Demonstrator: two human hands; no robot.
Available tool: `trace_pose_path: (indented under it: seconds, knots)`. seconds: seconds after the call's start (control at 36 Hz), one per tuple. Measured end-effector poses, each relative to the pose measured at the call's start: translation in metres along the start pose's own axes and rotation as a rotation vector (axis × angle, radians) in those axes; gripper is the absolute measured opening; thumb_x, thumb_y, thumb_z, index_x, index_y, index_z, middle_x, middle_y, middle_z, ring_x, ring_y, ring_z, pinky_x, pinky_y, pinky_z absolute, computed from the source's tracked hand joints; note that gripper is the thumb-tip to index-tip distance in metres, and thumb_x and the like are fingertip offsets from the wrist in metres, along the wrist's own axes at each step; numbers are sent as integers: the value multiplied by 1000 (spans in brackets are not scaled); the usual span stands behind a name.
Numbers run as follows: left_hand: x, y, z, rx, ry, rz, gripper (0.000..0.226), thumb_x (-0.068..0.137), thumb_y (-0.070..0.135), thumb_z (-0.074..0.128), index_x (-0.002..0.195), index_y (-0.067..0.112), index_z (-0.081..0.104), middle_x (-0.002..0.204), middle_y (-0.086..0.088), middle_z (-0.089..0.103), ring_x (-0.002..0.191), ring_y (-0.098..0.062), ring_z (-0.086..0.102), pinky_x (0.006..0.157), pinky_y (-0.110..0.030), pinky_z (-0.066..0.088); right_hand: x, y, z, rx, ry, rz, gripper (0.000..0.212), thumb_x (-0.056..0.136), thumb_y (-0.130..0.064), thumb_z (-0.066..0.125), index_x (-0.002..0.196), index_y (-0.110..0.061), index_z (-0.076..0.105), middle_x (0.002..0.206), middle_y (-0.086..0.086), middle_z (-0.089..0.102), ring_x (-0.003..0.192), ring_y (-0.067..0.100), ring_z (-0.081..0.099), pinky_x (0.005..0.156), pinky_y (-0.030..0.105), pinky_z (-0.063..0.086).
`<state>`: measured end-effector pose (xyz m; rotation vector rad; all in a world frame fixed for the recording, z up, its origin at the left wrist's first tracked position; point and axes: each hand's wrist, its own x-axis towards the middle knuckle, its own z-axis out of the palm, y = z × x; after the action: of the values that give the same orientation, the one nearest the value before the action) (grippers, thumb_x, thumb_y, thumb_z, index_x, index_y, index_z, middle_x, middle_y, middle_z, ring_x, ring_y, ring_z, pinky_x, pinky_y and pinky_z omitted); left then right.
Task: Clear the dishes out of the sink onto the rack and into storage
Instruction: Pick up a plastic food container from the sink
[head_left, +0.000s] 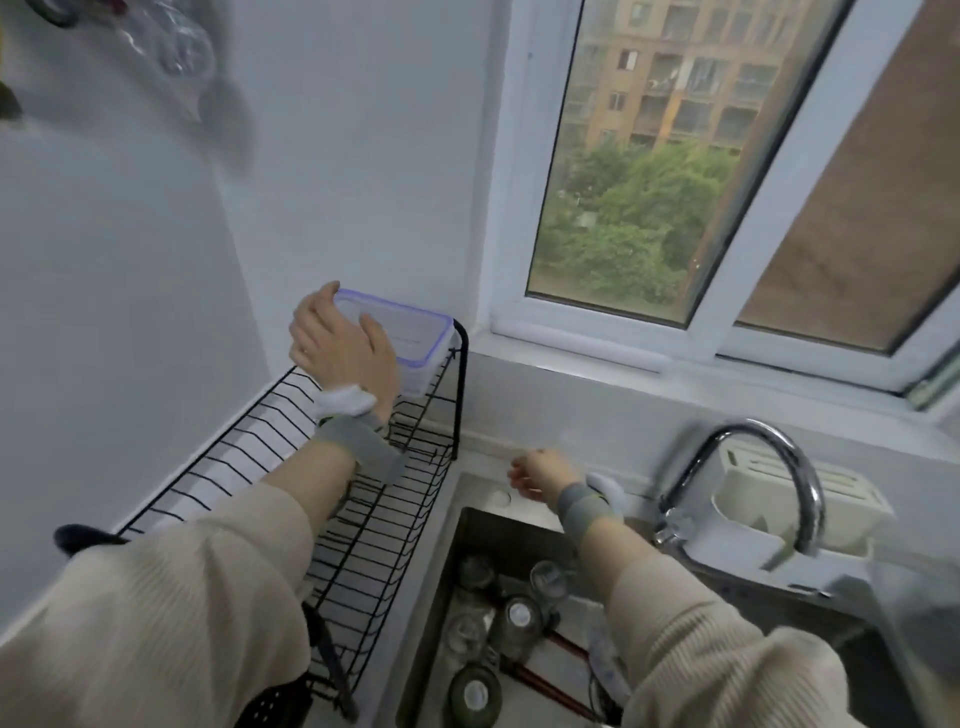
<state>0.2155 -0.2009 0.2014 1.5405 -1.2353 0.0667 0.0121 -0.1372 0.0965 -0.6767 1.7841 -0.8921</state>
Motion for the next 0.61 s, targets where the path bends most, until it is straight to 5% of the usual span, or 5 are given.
trace_pose_path:
  seconds: [0.11, 0.22, 0.36, 0.5, 0.61]
  knots:
    - [-31, 58, 11, -176, -43, 120, 50, 84, 24, 50, 132, 14, 49, 132, -5, 51, 121, -25, 48, 96, -41, 34, -6, 55, -35, 47, 53, 79, 20, 97, 0, 41, 79, -8, 47, 67, 10, 51, 53, 18, 46, 46, 22, 34]
    - [-72, 100, 22, -266, -108, 278, 49, 80, 21, 54, 128, 12, 53, 126, -8, 54, 112, -27, 50, 89, -39, 33, -17, 105, -64, 70, 91, 163, 17, 97, 3, 38, 86, -6, 46, 66, 12, 47, 51, 17, 44, 35, 15, 32]
    - [-141, 121, 45, -311, -258, 320, 47, 79, 20, 53, 126, 15, 51, 120, -7, 53, 108, -27, 50, 87, -39, 34, -37, 167, -111, 66, 139, 282, 13, 97, 3, 37, 94, -3, 48, 64, 13, 48, 50, 19, 44, 40, 16, 32]
    - [-212, 111, 63, -264, -456, 303, 47, 83, 22, 48, 129, 16, 46, 123, -9, 49, 113, -28, 46, 90, -41, 33, -56, 217, -151, 68, 211, 375, 32, 103, -15, 34, 73, -11, 44, 65, 8, 49, 52, 17, 44, 50, 21, 27]
    - [-263, 95, 68, -166, -577, 280, 46, 85, 18, 52, 130, 15, 46, 126, -11, 47, 116, -30, 45, 94, -43, 33, -70, 246, -179, 96, 226, 447, 33, 101, -11, 33, 70, -11, 43, 68, 7, 48, 56, 15, 44, 52, 22, 28]
